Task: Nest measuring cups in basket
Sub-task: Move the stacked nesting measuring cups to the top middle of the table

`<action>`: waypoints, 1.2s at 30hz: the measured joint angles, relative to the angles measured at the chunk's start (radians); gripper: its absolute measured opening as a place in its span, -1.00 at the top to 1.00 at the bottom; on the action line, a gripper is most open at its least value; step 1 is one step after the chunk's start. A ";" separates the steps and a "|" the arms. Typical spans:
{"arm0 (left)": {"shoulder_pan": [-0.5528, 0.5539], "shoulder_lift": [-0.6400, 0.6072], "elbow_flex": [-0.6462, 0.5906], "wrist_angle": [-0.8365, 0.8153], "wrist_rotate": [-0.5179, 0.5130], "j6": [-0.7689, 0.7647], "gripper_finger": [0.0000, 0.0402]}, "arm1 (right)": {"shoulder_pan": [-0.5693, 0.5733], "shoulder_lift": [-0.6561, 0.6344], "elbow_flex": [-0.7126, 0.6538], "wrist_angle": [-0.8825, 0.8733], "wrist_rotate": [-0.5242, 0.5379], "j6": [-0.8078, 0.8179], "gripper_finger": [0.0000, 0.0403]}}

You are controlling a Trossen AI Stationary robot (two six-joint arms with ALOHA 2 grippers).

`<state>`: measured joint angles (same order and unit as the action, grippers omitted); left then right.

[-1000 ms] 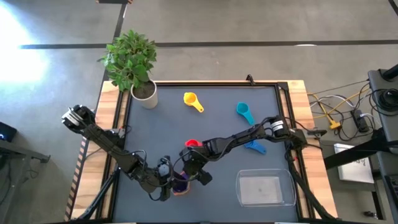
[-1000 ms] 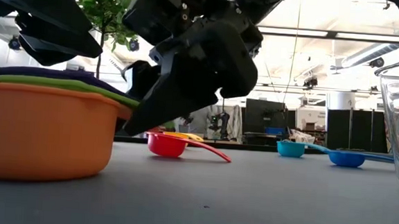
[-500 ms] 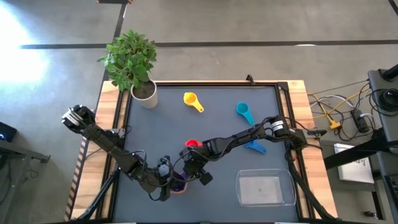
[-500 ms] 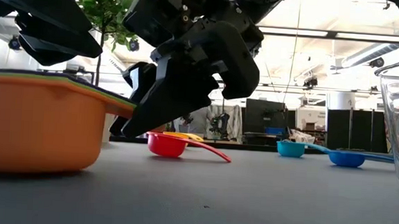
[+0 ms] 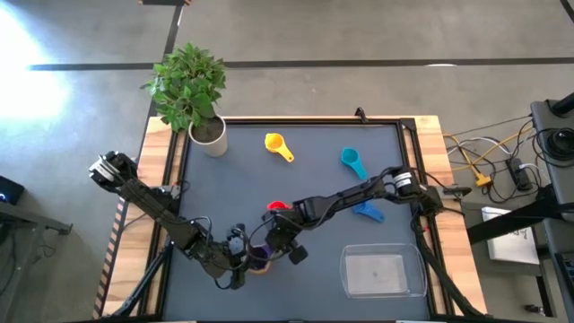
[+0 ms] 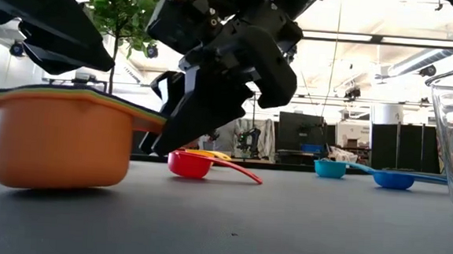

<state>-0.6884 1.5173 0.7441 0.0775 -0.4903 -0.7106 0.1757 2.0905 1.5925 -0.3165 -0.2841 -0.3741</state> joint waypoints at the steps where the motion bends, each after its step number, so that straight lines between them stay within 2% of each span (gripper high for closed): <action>1: 0.000 0.000 0.000 0.000 0.000 0.000 0.39 | 0.000 -0.004 0.000 -0.007 0.001 0.000 0.35; 7: 0.000 -0.006 0.000 -0.018 -0.026 0.007 0.39 | 0.001 -0.039 0.000 -0.048 0.048 0.000 0.35; 19: -0.010 -0.066 0.000 -0.042 -0.078 0.108 0.39 | -0.045 -0.139 -0.041 -0.089 0.052 0.024 0.35; 22: -0.011 -0.105 0.000 -0.054 -0.078 0.154 0.39 | -0.069 -0.201 -0.098 -0.090 0.073 0.036 0.35; 25: -0.011 -0.167 0.000 -0.060 -0.088 0.215 0.39 | -0.093 -0.270 -0.173 -0.074 0.158 0.042 0.35; 32: -0.012 -0.267 -0.007 -0.057 -0.175 0.397 0.39 | -0.201 -0.484 -0.415 0.065 0.241 0.078 0.35; 36: -0.004 -0.284 -0.066 0.044 -0.208 0.473 0.39 | -0.308 -0.612 -0.572 0.151 0.271 0.122 0.35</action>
<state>-0.6922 1.2332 0.6784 0.1217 -0.6984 -0.2376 -0.1326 1.4783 1.0202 -0.1653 -0.0126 -0.2518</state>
